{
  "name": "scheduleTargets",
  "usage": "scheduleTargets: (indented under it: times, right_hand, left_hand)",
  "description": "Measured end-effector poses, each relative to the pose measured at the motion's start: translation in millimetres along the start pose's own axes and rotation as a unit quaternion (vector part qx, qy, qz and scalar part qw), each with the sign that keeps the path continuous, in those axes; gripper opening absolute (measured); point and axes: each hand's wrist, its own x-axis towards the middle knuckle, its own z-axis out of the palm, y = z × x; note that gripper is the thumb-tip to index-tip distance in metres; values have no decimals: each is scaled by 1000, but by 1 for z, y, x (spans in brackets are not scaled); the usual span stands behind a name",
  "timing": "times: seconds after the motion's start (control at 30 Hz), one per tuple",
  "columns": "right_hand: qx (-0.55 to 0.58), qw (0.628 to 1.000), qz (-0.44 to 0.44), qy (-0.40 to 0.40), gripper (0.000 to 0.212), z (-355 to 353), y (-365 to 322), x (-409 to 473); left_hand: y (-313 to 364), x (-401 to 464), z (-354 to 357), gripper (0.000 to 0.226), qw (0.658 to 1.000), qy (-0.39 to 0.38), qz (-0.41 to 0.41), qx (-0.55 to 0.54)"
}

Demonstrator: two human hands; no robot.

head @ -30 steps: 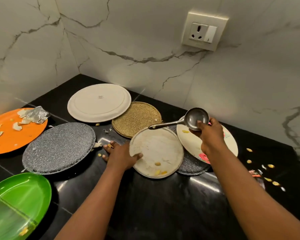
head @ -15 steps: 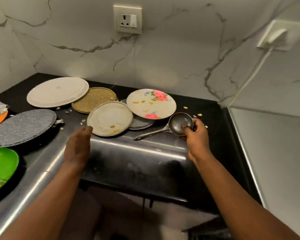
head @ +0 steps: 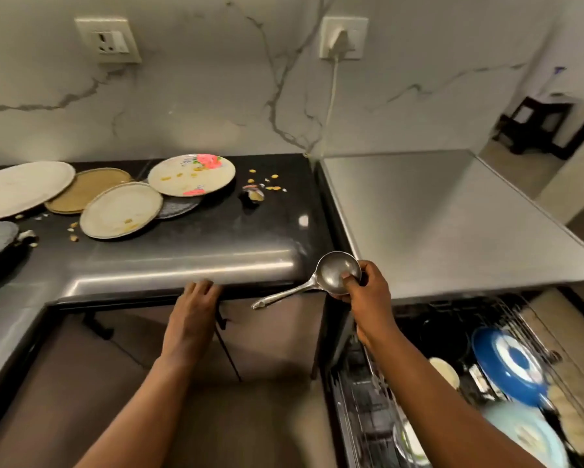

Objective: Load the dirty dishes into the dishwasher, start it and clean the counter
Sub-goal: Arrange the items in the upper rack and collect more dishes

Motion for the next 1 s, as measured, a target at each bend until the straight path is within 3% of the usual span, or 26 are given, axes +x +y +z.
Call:
scheduleTargets:
  times: [0.27, 0.57, 0.83, 1.0]
  right_hand:
    - [-33, 994, 57, 90, 14, -113, 81, -109]
    - [-55, 974, 168, 143, 22, -235, 163, -258]
    - [-69, 957, 143, 242, 25, -351, 152, -256]
    - [-114, 948, 120, 271, 25, -427, 155, -207]
  left_hand:
    - [101, -100, 47, 36, 992, -87, 52, -78]
    - [199, -262, 91, 43, 945, -300, 89, -100]
    - [311, -251, 89, 37, 939, -273, 175, -112]
    - [381, -251, 131, 37, 908, -346, 203, -125]
